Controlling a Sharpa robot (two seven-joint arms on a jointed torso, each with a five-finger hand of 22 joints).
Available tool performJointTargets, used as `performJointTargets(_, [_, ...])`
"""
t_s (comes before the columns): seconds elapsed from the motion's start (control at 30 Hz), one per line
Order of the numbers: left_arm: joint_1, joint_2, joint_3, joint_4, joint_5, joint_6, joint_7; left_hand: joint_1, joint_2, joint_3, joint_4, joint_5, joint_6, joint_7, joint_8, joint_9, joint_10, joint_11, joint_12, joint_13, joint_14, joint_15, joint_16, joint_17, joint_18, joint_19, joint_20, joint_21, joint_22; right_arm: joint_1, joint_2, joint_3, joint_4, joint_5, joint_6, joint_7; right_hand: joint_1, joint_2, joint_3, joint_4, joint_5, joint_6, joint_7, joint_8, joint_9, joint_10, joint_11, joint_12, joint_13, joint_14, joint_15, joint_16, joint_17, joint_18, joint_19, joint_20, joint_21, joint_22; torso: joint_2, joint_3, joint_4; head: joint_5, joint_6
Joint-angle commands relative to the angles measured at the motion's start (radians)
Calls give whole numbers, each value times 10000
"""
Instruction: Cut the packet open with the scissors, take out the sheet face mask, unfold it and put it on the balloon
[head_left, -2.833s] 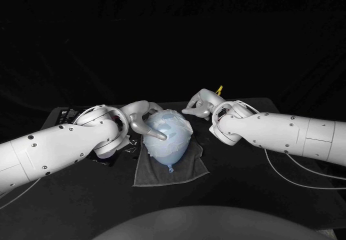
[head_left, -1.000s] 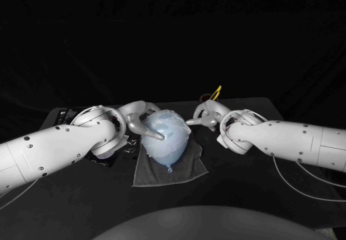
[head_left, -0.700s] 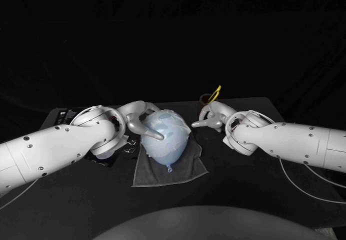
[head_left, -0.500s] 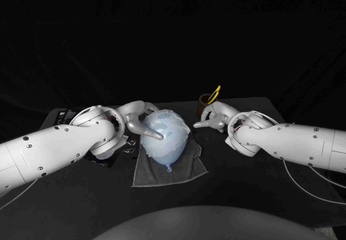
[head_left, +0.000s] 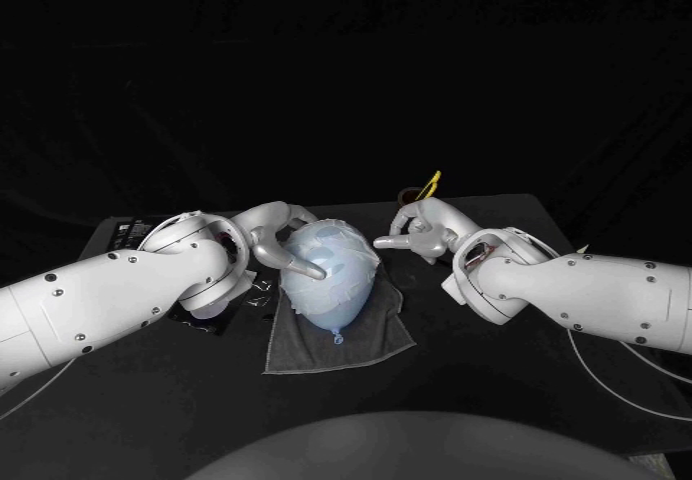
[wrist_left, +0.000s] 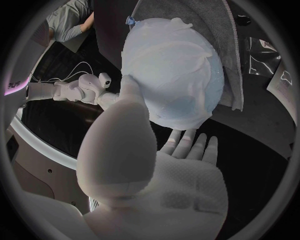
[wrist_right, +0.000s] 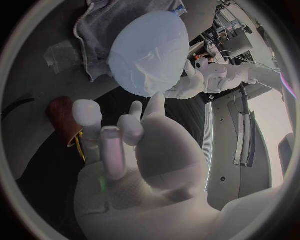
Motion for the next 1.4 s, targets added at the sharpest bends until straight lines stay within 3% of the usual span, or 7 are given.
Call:
performJointTargets(0.03, [-17,14,-17,-3,51,205,-29,77,6,3,10,29,75,1462,33,13,82,1,50,9,71,25,45,14,161,0,-8,-19,12,-7,112,8,-9,295,107,374,25,88,-245,55,-37,-63,27,58,19,1832,-781,3442,6079,1226,-349,43,2100,103,12,-52,-46,1,6,-11,12,1,2])
performJointTargets(0.53, [-18,49,-17,-29,97,207,-9,92,9,12,10,33,77,1463,17,13,67,4,41,4,48,29,39,9,177,-9,-10,-22,10,-161,762,-10,-797,-151,882,-109,234,12,-256,-85,-36,-73,0,141,72,1832,-799,3442,6079,1228,-359,45,2109,106,11,-54,-59,14,-1,-11,4,9,2])
performJointTargets(0.83, [-19,36,-17,-49,103,200,-6,100,10,18,10,35,79,1464,13,13,69,5,40,4,44,31,37,8,182,-12,-10,-23,10,-323,829,-22,-1216,-730,1300,-425,701,16,-250,-371,-34,-88,-26,198,101,1832,-823,3442,6079,1235,-380,54,2151,104,19,-69,-66,48,2,-1,-9,24,2])
performJointTargets(1.07, [-19,33,-17,-79,104,190,1,100,10,18,10,35,79,1464,13,13,69,5,40,4,44,31,37,8,182,-12,-10,-23,10,-493,737,-25,-1543,-1658,1867,-683,1354,61,-281,-795,-34,-68,-39,189,70,1832,-836,3442,6079,1239,-389,58,2170,106,-12,-77,-124,40,-3,-4,-1,29,2])
performJointTargets(1.1, [-19,32,-17,-83,104,189,3,100,10,18,10,35,79,1464,13,13,69,5,40,4,44,31,37,8,182,-12,-10,-23,10,-511,724,-26,-1571,-1763,1931,-696,1378,61,-283,-813,-35,-67,-38,187,67,1832,-835,3442,6079,1282,-387,109,2401,-34,332,-70,410,664,-3,-3,3,30,2])
performJointTargets(1.27, [-19,29,-17,-104,104,181,18,117,10,17,10,37,78,1465,2,12,61,7,34,1,31,33,34,5,192,-9,-10,-23,10,-574,625,-28,-1570,-2283,2194,-729,1454,31,-298,-879,-35,-58,-33,181,57,1832,-832,3442,6079,1287,-379,114,2429,-47,358,-53,443,706,-2,-3,-4,34,2])
performJointTargets(1.4, [-19,37,-17,-118,111,172,44,123,11,18,10,37,83,1465,1,13,61,8,32,0,37,34,34,7,197,-6,-10,-22,10,-598,516,-28,-1455,-2447,1986,-703,1455,30,-298,-880,-35,-57,-33,181,57,1832,-832,3442,6079,1288,-378,116,2436,-49,363,-52,452,716,-5,-9,-9,30,2])
